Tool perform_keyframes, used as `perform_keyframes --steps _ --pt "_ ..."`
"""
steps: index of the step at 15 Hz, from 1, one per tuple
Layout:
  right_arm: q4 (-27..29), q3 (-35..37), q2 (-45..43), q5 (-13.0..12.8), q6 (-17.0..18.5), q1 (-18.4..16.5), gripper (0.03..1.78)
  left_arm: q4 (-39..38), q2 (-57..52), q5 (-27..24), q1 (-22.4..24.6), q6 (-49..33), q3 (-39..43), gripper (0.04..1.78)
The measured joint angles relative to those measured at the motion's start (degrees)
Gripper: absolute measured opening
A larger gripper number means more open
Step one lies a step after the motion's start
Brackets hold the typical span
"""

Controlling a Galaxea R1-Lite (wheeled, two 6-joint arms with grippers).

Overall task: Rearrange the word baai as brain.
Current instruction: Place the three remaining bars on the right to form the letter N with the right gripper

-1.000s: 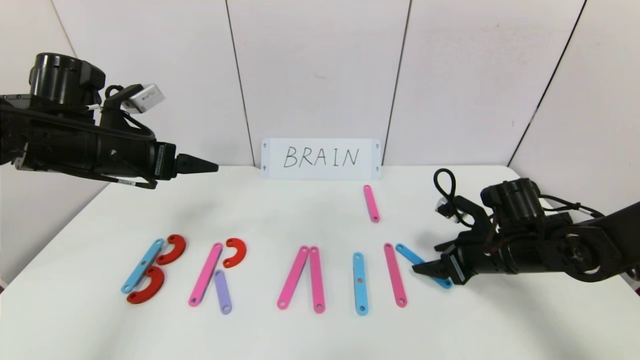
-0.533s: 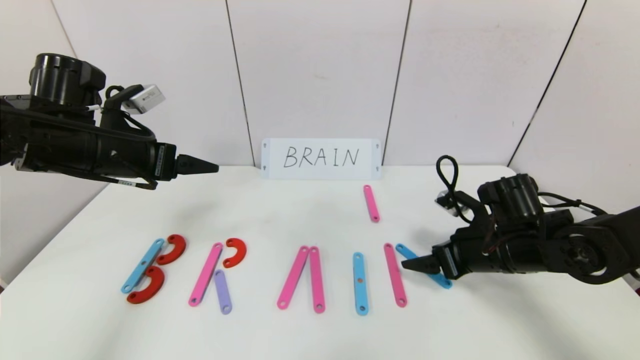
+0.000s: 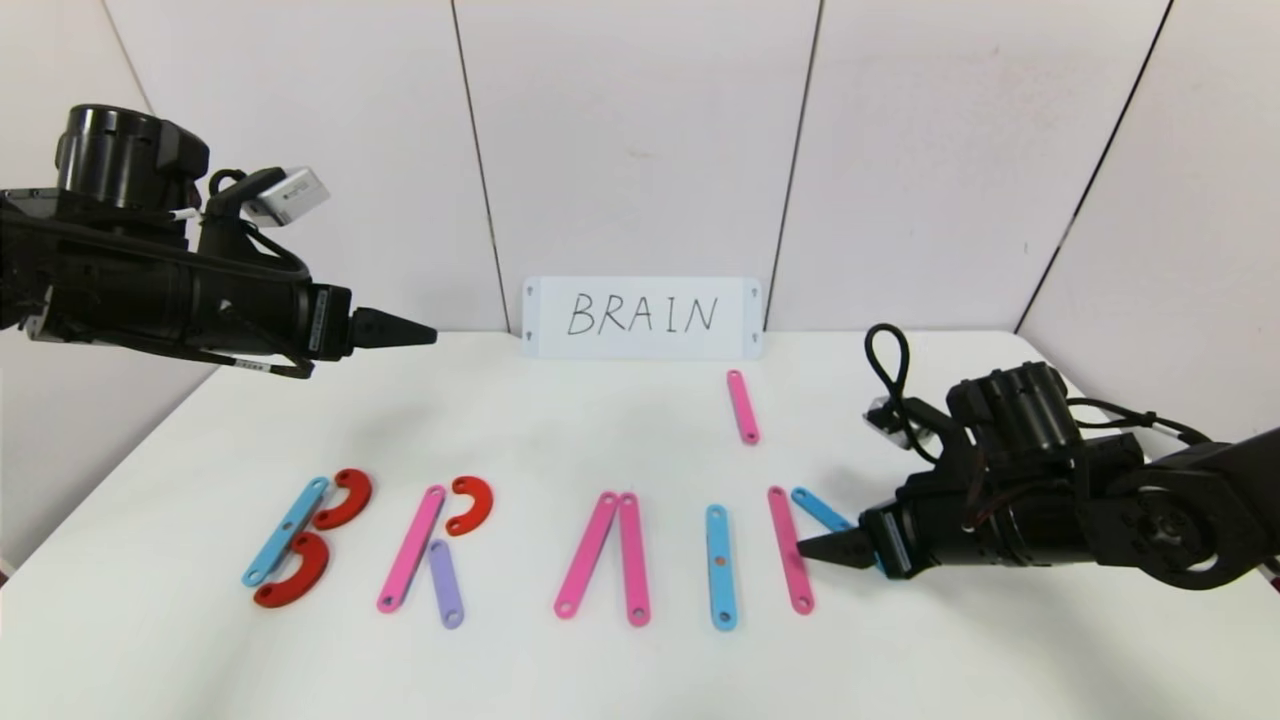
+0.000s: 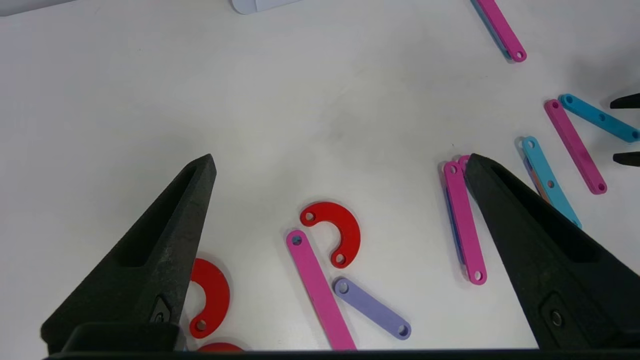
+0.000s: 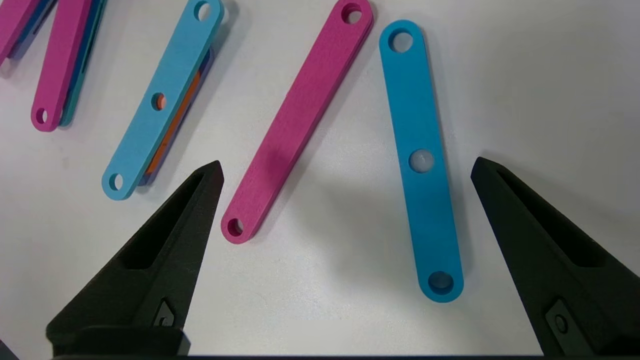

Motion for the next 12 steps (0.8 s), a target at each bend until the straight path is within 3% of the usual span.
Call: perform_keyframes --steps 12 --pt "-0.6 3.6 -1.7 0.0 1.2 2.8 1.74 0.0 0.0 0.0 0.0 0.0 0.1 1.74"
